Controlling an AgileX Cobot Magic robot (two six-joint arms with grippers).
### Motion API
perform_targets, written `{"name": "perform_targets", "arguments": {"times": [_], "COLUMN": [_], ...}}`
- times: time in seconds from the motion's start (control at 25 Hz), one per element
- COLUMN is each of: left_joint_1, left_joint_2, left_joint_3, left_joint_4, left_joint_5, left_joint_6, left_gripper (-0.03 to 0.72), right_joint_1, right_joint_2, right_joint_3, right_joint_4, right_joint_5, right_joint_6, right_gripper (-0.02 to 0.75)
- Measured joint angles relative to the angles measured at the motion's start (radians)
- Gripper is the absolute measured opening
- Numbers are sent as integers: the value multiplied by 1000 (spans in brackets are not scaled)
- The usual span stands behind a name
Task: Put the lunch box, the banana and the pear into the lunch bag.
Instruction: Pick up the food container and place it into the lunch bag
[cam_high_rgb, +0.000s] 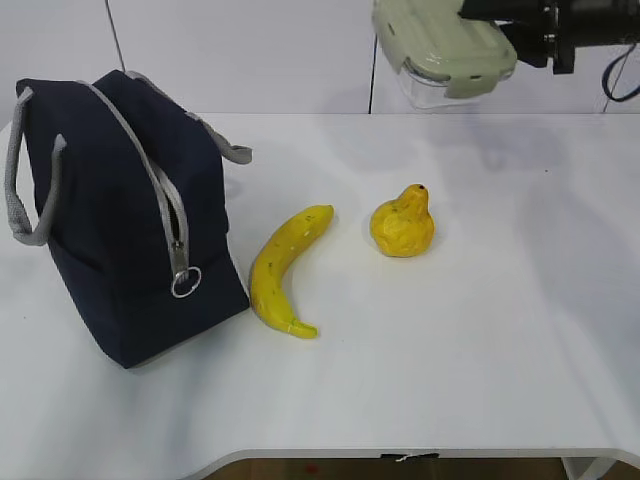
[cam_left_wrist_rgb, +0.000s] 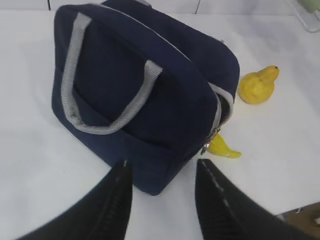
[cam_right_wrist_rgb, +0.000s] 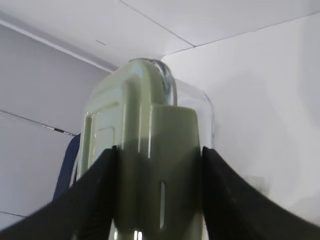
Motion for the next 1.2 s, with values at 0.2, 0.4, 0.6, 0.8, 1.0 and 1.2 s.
{"name": "perform_targets", "arguments": {"times": [0.2, 0.4, 0.6, 0.8, 1.0, 1.2], "left_joint_1": [0, 0, 0, 0, 0, 0], "left_joint_2": [155, 333, 502, 607, 683, 746], "left_joint_3": [-20, -96, -161, -214, -240, -242], "left_joint_4": [-149, -270, -308, -342, -401, -442], "left_joint_5": [-64, -85, -90, -95, -106, -107], "left_joint_6": [9, 12, 27, 39, 77, 92], "left_gripper": [487, 525, 529, 530, 530, 529], "right_joint_1": [73, 150, 221, 299, 375, 439], "right_joint_2": [0, 0, 0, 0, 0, 0], "right_joint_3": [-97, -158, -190, -220, -236, -236], "right_joint_4": [-8, -11, -23, -67, -157, -165], "right_joint_5": [10, 18, 24, 28, 14, -52], "right_joint_6": [42, 71, 85, 101, 132, 139], "right_gripper": [363, 363, 363, 363, 363, 363]}}
